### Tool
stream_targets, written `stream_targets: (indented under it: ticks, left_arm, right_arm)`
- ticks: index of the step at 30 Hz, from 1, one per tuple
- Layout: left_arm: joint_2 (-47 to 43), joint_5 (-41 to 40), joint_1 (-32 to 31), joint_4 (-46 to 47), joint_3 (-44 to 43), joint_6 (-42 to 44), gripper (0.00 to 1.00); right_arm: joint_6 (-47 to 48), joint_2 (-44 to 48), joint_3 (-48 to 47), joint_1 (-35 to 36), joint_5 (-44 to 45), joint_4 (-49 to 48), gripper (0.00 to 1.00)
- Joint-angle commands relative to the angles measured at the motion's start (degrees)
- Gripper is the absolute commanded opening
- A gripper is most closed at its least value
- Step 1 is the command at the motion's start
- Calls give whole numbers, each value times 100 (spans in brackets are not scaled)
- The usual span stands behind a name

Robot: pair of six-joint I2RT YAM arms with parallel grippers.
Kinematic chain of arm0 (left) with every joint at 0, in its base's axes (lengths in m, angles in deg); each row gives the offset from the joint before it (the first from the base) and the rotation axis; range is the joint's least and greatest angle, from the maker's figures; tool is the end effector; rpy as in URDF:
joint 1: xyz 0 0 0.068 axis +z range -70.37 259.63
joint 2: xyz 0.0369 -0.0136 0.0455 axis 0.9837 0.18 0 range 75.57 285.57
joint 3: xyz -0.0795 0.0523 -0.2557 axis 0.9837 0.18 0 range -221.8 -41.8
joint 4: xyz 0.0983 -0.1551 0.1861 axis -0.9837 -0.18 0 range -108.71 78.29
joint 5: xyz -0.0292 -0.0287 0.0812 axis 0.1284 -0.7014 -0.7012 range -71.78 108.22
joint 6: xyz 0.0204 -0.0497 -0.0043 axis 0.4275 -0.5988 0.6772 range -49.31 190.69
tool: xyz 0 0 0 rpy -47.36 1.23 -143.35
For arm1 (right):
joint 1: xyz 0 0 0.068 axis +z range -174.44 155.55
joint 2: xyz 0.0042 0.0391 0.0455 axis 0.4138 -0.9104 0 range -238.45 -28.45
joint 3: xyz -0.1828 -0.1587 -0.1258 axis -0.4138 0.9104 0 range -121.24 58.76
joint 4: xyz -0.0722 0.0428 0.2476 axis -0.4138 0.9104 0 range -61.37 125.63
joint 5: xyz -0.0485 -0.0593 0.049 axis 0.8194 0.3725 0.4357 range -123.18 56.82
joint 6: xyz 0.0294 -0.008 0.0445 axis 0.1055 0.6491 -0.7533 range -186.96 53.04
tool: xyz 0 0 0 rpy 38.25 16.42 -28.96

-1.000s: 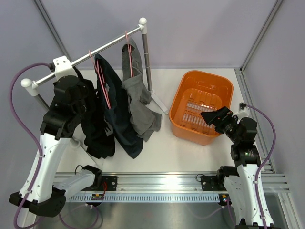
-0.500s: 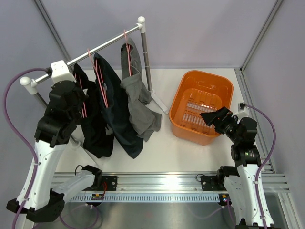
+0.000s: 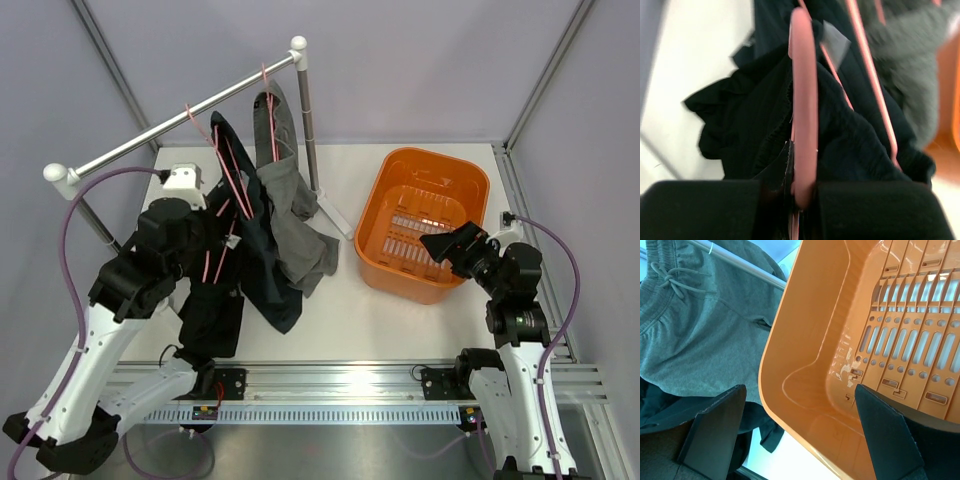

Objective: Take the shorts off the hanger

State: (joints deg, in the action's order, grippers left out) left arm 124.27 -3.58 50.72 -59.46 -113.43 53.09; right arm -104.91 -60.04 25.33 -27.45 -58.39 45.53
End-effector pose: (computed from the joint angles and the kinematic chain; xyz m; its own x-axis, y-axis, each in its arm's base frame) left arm 0.1334 -0.0586 0.4177 -0.3968 -0.1016 -0.9123 0.0354 0.9914 -0.1258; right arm 0.1412 0.0078 0.2920 -0.4281 0.5798 -0.6932 -0.1266 0.7210 0.6813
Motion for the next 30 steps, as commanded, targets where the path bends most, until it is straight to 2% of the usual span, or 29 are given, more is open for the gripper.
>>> stream_targets:
  ticks: [1, 7, 13, 15, 17, 21, 24, 27, 30]
  left_arm:
    - [156, 861, -431, 301, -263, 248, 0]
    - [612, 914, -1503, 126, -745, 573, 0]
    - [1096, 1512, -2600, -130, -1492, 1117, 0]
    - [1184, 1565, -2768, -121, -1660, 1241, 0]
    - [1359, 1417, -2805, -112, -1940, 1304, 0]
    - [1903, 49, -2770, -322, -2537, 1269, 0]
    - [2492, -69, -2472, -534, -3073, 1181, 0]
    - [2801, -61, -2190, -324, -3338, 1365, 0]
    - [3134, 184, -1786, -296, -3960, 1374, 0]
  right_arm:
    - [218, -66, -471, -16, -168, 84, 100]
    - [499, -303, -1042, -16, -528, 374, 99]
    - [921, -549, -1560, -16, -897, 840, 99]
    - [965, -672, -1683, -16, -976, 902, 99]
    - [1000, -795, -1876, -7, -1187, 963, 100]
    - [860, -1015, -2018, 10, -1442, 867, 100]
    - [825, -1068, -2115, 107, -1434, 841, 99]
    - [807, -1103, -2203, 239, -1381, 876, 99]
    - [816, -1129, -2273, 520, -1215, 920, 100]
